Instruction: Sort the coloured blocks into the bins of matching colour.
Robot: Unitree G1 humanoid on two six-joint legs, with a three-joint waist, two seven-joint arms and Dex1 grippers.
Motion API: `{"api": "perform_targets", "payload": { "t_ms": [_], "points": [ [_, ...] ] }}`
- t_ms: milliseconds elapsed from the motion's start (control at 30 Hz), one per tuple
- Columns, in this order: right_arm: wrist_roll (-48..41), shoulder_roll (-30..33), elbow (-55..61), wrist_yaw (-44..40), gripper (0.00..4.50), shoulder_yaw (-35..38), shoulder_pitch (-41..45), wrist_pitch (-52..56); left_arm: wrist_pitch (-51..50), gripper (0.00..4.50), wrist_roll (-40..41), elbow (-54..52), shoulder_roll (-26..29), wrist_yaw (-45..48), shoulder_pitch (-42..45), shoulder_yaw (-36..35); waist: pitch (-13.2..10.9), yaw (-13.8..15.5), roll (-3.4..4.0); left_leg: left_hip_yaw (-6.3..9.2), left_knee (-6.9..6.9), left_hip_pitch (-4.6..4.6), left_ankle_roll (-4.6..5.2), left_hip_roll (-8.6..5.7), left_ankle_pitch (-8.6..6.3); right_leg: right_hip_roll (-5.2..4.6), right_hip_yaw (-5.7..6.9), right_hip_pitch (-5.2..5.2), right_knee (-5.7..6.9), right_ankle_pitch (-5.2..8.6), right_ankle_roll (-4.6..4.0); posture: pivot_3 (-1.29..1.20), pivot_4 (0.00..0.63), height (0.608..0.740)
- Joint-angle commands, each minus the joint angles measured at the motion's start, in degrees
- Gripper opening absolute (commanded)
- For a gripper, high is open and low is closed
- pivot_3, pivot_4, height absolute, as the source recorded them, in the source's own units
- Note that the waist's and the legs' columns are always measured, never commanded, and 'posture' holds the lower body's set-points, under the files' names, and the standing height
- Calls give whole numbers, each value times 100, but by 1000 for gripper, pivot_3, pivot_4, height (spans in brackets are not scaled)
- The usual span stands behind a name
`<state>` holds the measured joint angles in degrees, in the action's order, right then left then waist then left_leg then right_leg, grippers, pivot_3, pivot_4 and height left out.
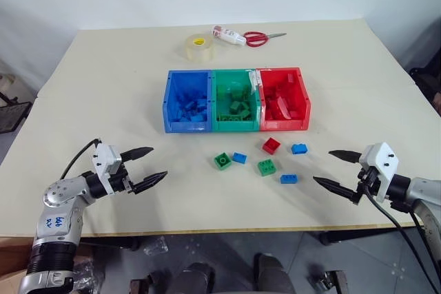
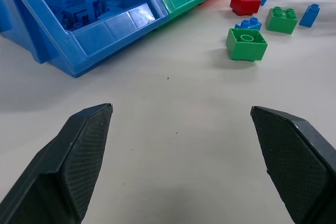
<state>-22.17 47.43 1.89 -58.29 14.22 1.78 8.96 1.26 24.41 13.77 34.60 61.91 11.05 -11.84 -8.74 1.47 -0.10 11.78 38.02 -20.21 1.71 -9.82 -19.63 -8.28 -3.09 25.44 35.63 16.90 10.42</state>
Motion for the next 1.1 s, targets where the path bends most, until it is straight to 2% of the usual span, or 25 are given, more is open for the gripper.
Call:
{"api": "perform_targets", "payload": {
  "t_ms": [33, 233, 400, 533, 633, 800, 933, 1100],
  "points": [
    [-135, 14, 166, 46, 4500, 219, 87, 8, 57, 4486, 26, -199, -12, 1, 116, 15, 0, 0, 0, 0, 0, 0, 0, 0, 0, 0, 0, 0, 0, 0, 0, 0, 150, 740],
    [-124, 126, 347, 124, 4500, 226, -4, 310, -111, 4486, 12, -148, -75, -183, 279, 64, 0, -4, 0, 0, 3, 0, 0, 0, 0, 0, 0, 0, 2, -1, 0, 0, 150, 740],
    [-278, 314, 555, 122, 4500, 601, -359, 744, -363, 4486, -36, -175, -38, -231, 315, 193, 0, 7, -1, 0, 3, 0, 0, 0, -1, 1, 0, 1, 2, -1, 0, 0, 150, 740],
    [-312, 559, 937, 65, 4500, 1147, -1061, 1198, -321, 4486, -107, 1, -54, -182, 458, 281, 0, 51, -1, 0, 4, -2, -1, 1, -1, 1, 2, 0, 1, -1, 0, 0, 150, 740],
    [-281, 590, 1177, 133, 4500, 1212, -1193, 1286, -288, 4486, -79, 106, -76, -102, 526, 299, -1, 44, -1, -4, 6, -1, -1, 1, -1, 2, 1, 0, 0, -3, -2, 0, 150, 740],
    [-286, 603, 1439, 227, 4500, 656, -589, 1649, -268, 4486, -49, 82, -190, -83, 536, 317, -1, -25, -2, -41, 5, 8, -3, 22, -8, 5, 8, 2, -1, -12, -9, 0, 150, 740],
    [-124, 545, 1141, 100, 4500, -172, 423, 1790, -240, 4486, -36, -107, -275, -125, 385, 312, -3, -27, -5, -51, 10, 8, -7, 41, -17, 15, 23, 5, -5, -19, -19, 0, 150, 740],
    [-33, 505, 1026, -403, 4500, -1203, 1125, 1963, -272, 4486, 28, -445, -338, -297, 97, 215, -6, -1, -9, -48, 11, 5, -13, 58, -24, 24, 41, 7, -10, -25, -28, 0, 150, 740]
  ]
}}
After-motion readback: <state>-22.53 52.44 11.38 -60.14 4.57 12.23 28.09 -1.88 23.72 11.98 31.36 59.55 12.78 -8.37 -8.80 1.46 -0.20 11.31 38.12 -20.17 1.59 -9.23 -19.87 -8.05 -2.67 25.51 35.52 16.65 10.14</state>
